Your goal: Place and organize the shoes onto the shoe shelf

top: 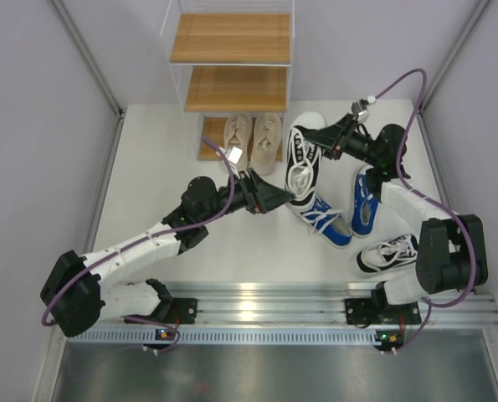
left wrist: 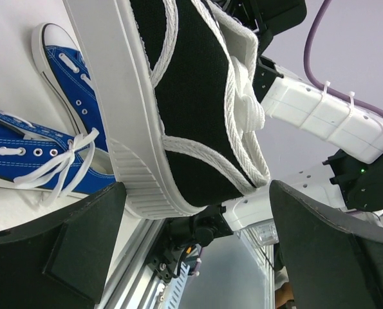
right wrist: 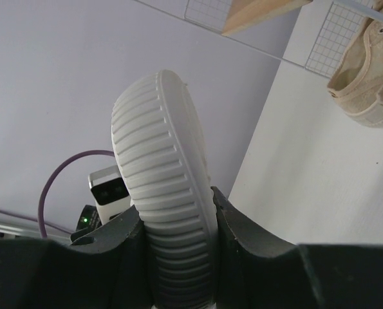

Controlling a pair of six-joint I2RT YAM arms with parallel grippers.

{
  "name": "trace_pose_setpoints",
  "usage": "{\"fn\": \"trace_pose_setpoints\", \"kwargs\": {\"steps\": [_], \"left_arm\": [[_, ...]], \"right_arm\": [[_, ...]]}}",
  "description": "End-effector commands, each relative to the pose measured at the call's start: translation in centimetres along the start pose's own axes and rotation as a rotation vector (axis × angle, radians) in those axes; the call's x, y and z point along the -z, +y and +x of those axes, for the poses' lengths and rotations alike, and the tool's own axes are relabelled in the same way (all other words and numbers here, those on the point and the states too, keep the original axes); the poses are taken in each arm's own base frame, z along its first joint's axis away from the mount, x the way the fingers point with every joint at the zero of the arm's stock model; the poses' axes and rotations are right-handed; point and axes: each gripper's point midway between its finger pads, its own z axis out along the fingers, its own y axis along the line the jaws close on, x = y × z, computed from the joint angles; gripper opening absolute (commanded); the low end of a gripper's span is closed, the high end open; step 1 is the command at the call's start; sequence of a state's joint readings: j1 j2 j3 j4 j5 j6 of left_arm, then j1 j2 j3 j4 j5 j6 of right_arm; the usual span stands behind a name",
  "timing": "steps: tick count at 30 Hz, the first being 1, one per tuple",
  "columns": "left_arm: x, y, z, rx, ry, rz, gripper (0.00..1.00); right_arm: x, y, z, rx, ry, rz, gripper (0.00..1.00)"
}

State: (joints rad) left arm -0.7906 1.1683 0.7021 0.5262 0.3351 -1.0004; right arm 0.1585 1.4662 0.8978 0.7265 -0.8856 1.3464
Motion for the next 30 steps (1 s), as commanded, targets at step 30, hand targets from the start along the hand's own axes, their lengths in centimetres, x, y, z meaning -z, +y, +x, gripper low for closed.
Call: {"fn": "trace_pose_setpoints", "kwargs": {"steps": [30], "left_arm": [[-2.3,-4.9,-2.8,-0.014,-0.049,0.172,0.96]], "right_arm": [[-1.0,4.7,-0.8,0.055,-0.025,-0.103,0.0]]}}
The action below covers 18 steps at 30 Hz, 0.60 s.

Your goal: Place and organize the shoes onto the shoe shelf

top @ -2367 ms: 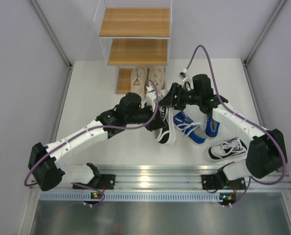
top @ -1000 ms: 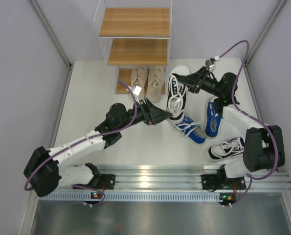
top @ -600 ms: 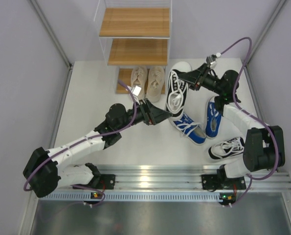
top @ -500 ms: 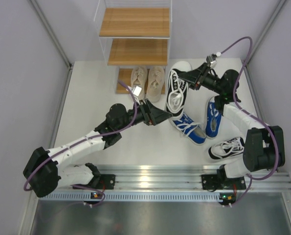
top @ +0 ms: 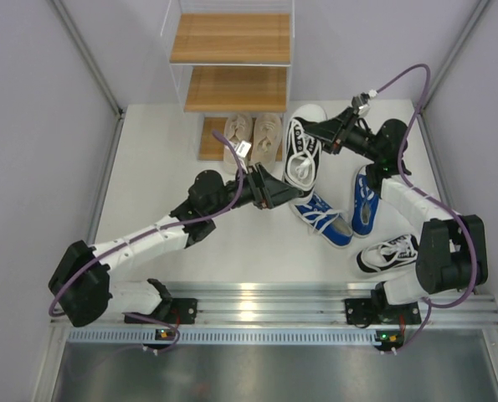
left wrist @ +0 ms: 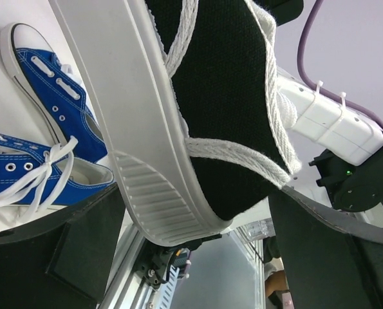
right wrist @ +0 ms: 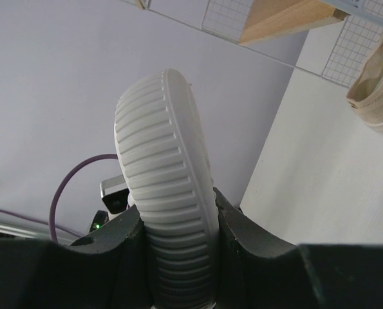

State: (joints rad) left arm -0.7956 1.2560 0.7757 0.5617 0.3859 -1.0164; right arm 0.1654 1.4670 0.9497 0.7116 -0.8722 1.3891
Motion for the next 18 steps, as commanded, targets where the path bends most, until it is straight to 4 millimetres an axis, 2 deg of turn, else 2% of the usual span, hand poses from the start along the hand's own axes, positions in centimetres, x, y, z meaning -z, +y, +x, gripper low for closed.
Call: {"fn": "trace_pose_setpoints", "kwargs": {"steps": [1,4,5,7,8,11,12,13,16,18], "left_arm": [[-0.5,-3.5,-3.1,-0.02,-0.117,0.107,0.95],[0.0,-3.4,-4.4,-0.002,-0.198,0.087,0.89],[0.2,-2.7,-5.1,0.007,-0.252,0.057,0.86],[0.7,-2.8,-5.9,0.026,-0.299,0.052,0.76],[1.0,-2.7,-6.4,0.037,-0.329,0.05,0.67],[1.1,-2.2,-6.7,0.057,-0.345,0.034,0.56],[1.1,-1.7,-6.6,0.068,-0.348,0.02,0.5],[1.2,-1.5,-6.6,0.091,-0.349,0.016,0.32],[1.8,-0.1,-6.8,0.139,-0.373,-0.018,0.0],[2.6,0.5,-7.0,0.148,-0.395,-0.048,0.0]], "right_arm": [[-0.5,3.0,0.2,0.069,-0.011,-0.083,0.0],[-0.3,2.8,0.5,0.072,-0.009,-0.084,0.0],[-0.3,2.9,0.6,0.073,-0.007,-0.086,0.0],[-0.2,2.6,1.1,0.07,0.0,-0.084,0.0],[-0.2,2.3,1.5,0.068,0.007,-0.083,0.0],[-0.1,2.2,2.0,0.074,0.018,-0.09,0.0],[-0.1,2.5,2.3,0.084,0.022,-0.101,0.0],[-0.1,2.4,2.8,0.086,0.036,-0.103,0.0],[0.1,2.5,3.7,0.113,0.058,-0.123,0.0],[0.2,2.2,4.0,0.122,0.067,-0.122,0.0]]}}
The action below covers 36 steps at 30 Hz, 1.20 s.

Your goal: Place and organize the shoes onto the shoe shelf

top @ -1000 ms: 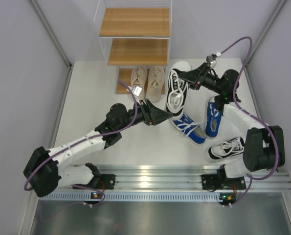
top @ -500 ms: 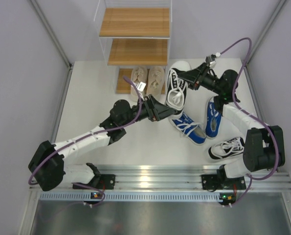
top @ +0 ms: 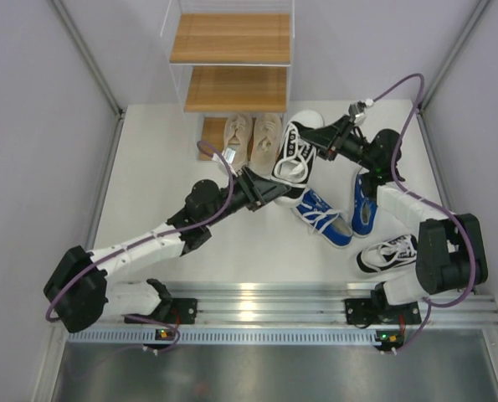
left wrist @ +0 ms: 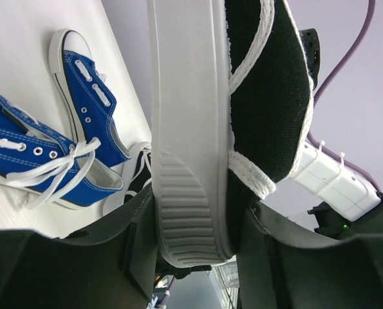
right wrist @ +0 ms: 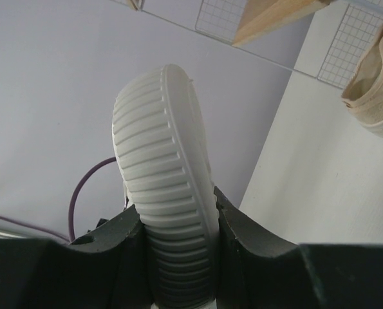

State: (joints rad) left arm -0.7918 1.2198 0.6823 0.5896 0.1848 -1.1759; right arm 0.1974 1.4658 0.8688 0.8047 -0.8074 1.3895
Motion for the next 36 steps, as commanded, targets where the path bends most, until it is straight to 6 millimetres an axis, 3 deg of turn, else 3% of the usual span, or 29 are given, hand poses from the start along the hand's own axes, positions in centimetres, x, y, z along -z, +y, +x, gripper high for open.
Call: {"fn": "trace_pose_setpoints", "kwargs": {"steps": [1,2,3,4,6,8,11,17,22,28,36], "left_arm": [[1.5,-2.4,-5.2,0.003,-0.223,0.074,0.0],[1.8,-2.4,-5.4,0.005,-0.229,0.073,0.0],[2.5,-2.8,-5.4,0.009,-0.226,0.088,0.0],[3.0,-2.0,-5.7,0.013,-0.23,0.07,0.0],[4.2,-2.4,-6.1,0.016,-0.242,0.087,0.0],[5.6,-2.4,-6.7,0.015,-0.26,0.105,0.0],[7.1,-2.7,-7.6,-0.011,-0.278,0.106,0.0],[9.3,-1.6,-9.9,-0.056,-0.306,0.05,0.0],[10.1,-1.4,-13.7,-0.105,-0.357,0.013,0.0],[8.7,0.1,-18.1,-0.15,-0.355,-0.04,0.0],[5.0,0.7,-23.0,-0.147,-0.335,-0.043,0.0]], "right_arm": [[0.6,3.4,3.0,0.131,0.106,-0.116,0.03],[0.6,3.4,3.1,0.135,0.109,-0.116,0.15],[0.6,3.0,3.0,0.14,0.11,-0.104,0.43],[0.7,2.9,2.9,0.143,0.113,-0.097,0.54],[0.7,2.7,2.5,0.166,0.114,-0.088,0.7],[0.7,2.4,2.4,0.188,0.125,-0.071,0.8],[0.6,1.9,2.0,0.215,0.136,-0.045,0.87],[1.2,1.5,1.6,0.267,0.149,-0.026,0.9],[2.3,1.3,1.1,0.299,0.143,-0.024,0.9],[3.4,1.4,0.4,0.32,0.126,-0.018,0.91],[4.3,1.2,0.3,0.327,0.114,-0.009,0.9]]}}
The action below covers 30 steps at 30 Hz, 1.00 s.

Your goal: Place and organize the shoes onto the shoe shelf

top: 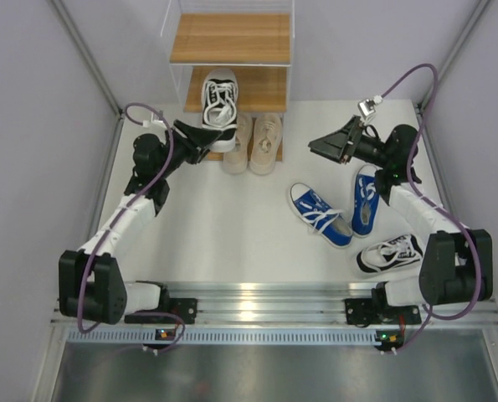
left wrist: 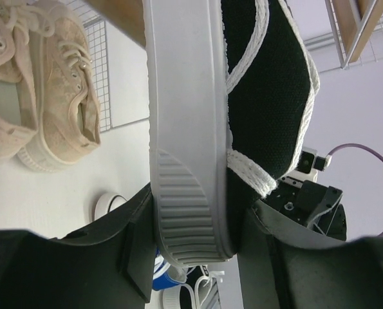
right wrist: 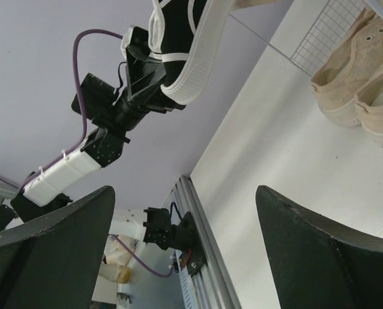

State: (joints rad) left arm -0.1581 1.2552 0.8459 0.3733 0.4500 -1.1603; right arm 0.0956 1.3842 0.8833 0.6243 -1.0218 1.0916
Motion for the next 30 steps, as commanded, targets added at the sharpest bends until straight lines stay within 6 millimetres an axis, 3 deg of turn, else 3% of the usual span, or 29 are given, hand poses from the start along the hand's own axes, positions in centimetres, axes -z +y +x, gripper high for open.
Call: {"fn": "trace_pose_setpoints", "kwargs": {"steps": [1,2,3,11,20,23,25,30], "left_arm": [[-1.0,-6.1,-2.9,-0.115,-0.041,0.193,0.0],[-1.9,-5.1,-2.9,-0.103,-0.029,0.174,0.0],[-2.4,-5.7,-3.4,-0.106,-0.032,0.185,0.0],[-6.0,-4.7,-5.4,-0.074,-0.044,0.169,0.0],[-7.2,-2.4,-6.1,-0.032,-0.036,0.128,0.0],[-7.2,-1.2,-6.1,-0.013,-0.021,0.094,0.1],[-7.1,-0.9,-6.2,-0.005,-0.02,0.089,0.23],[-6.3,-1.0,-6.5,-0.017,-0.03,0.073,0.66]], "right_arm": [[0.9,1.4,-0.6,0.089,-0.022,-0.024,0.9],[1.0,1.4,-0.6,0.09,-0.024,-0.024,0.9],[1.0,1.4,-0.7,0.091,-0.026,-0.022,0.91],[1.5,1.5,-0.8,0.103,-0.031,-0.024,0.91],[2.1,1.4,-0.5,0.117,-0.025,-0.02,0.91],[2.1,1.2,-0.4,0.119,-0.021,-0.015,0.91],[2.2,1.3,-0.3,0.127,-0.014,-0.016,0.91],[2.6,0.9,0.0,0.169,0.026,0.015,0.91]]}}
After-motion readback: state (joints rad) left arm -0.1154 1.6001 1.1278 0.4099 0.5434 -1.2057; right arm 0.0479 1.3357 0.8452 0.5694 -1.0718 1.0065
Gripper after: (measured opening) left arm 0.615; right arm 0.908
